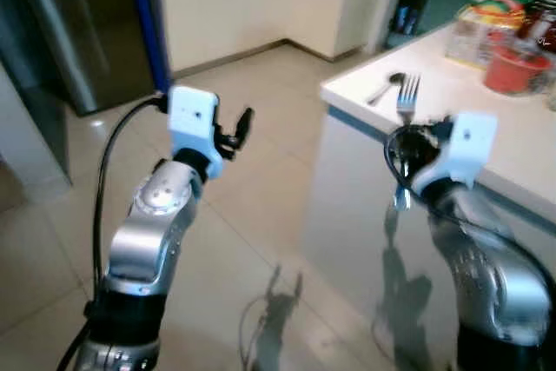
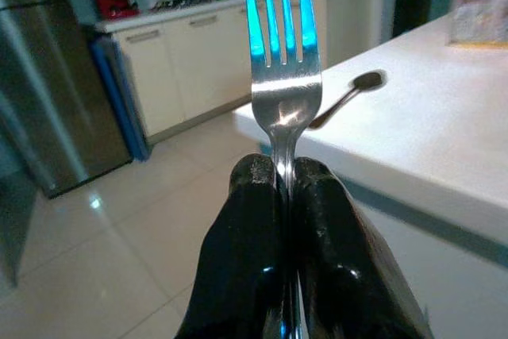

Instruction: Setting the table

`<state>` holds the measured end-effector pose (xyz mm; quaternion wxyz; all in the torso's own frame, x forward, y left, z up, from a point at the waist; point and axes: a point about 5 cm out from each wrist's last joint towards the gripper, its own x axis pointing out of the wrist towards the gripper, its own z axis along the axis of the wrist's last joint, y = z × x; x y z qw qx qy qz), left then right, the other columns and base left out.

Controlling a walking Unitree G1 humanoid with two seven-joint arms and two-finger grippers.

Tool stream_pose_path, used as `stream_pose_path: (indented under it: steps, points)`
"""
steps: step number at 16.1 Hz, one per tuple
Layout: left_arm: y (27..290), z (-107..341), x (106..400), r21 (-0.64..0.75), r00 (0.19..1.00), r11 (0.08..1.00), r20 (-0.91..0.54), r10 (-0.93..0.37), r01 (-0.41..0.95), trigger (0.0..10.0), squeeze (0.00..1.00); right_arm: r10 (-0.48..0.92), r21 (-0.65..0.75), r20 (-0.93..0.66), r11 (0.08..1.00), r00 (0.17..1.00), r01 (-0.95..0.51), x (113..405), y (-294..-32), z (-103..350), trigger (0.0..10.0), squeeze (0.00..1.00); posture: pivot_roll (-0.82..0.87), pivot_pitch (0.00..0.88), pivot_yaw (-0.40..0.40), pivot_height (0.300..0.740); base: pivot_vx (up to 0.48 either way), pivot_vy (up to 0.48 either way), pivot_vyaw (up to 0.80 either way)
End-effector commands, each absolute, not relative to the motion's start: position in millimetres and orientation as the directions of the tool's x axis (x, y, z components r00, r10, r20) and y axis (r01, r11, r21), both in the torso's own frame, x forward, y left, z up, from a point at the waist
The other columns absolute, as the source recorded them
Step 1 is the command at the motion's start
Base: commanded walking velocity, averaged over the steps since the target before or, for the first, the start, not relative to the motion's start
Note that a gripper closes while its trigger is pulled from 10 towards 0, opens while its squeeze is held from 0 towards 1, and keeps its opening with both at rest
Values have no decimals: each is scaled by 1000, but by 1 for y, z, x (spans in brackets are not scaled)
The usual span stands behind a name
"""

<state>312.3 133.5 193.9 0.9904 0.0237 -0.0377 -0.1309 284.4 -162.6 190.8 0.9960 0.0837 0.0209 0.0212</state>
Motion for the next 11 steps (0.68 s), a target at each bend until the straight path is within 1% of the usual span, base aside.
stream_pose_path:
  steps: [1, 5, 7, 9, 10, 11]
  points:
    - [131, 195, 316, 69, 965, 966, 65, -254, 249, 10000, 0, -3, 148, -62, 989, 998, 12, 287, -170, 185, 10000, 0, -2, 0, -69, 740, 0, 0, -800]
    - [132, 200, 323, 95, 971, 972, 82, -224, 216, 10000, 0, -31, 112, -62, 993, 998, 38, 296, -171, 186, 10000, 0, 5, 0, -86, 740, 0, 0, -800]
    - [130, 198, 323, 103, 971, 971, 79, -224, 216, 10000, 0, -37, 83, -54, 996, 998, 42, 298, -170, 182, 10000, 0, 9, 0, -88, 740, 0, -304, 0]
    - [128, 195, 318, 127, 968, 965, 72, -241, 231, 10000, 0, -45, 108, -69, 993, 997, 53, 299, -168, 170, 10000, 0, 29, 0, -91, 740, 0, -343, 0]
    - [128, 198, 317, 137, 965, 962, 79, -249, 236, 10000, 0, -34, 127, -65, 991, 997, 42, 300, -165, 167, 10000, 0, 27, 0, -85, 740, 0, -360, 0]
    - [128, 199, 316, 142, 964, 960, 85, -254, 240, 10000, 0, -15, 117, -51, 993, 999, 21, 300, -162, 166, 10000, 0, 22, 0, -83, 740, 0, -360, 0]
